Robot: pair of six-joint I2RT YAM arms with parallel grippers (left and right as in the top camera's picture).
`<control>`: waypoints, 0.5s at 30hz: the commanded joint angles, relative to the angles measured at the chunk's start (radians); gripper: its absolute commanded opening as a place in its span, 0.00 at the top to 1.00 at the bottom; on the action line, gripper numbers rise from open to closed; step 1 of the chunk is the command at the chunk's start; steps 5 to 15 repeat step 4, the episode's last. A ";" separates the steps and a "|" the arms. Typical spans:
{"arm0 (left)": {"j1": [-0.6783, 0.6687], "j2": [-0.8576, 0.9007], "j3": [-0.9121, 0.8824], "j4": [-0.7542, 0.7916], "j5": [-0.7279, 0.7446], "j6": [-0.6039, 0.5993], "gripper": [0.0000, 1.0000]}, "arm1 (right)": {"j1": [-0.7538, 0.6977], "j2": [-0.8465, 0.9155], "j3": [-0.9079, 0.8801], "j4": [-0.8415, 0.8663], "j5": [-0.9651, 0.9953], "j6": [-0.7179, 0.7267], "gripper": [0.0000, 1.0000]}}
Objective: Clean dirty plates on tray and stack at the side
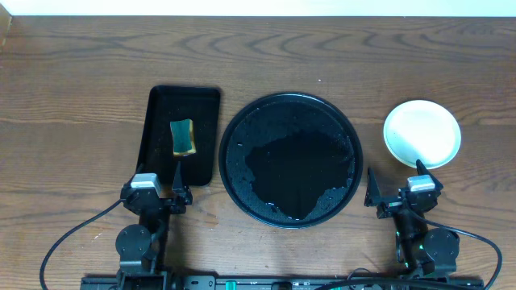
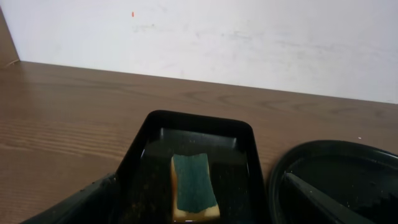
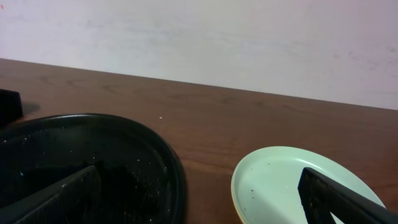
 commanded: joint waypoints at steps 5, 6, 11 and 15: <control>0.003 -0.006 -0.011 -0.043 0.006 -0.010 0.19 | 0.005 -0.005 -0.002 -0.004 0.006 -0.012 0.01; 0.003 -0.006 -0.011 -0.043 0.006 -0.010 0.19 | 0.005 -0.005 -0.002 -0.004 0.006 -0.012 0.01; 0.003 -0.006 -0.011 -0.043 0.006 -0.010 0.19 | 0.005 -0.005 -0.002 -0.004 0.006 -0.012 0.01; 0.003 -0.006 -0.011 -0.043 0.006 -0.010 0.19 | 0.005 -0.005 -0.002 -0.004 0.006 -0.012 0.01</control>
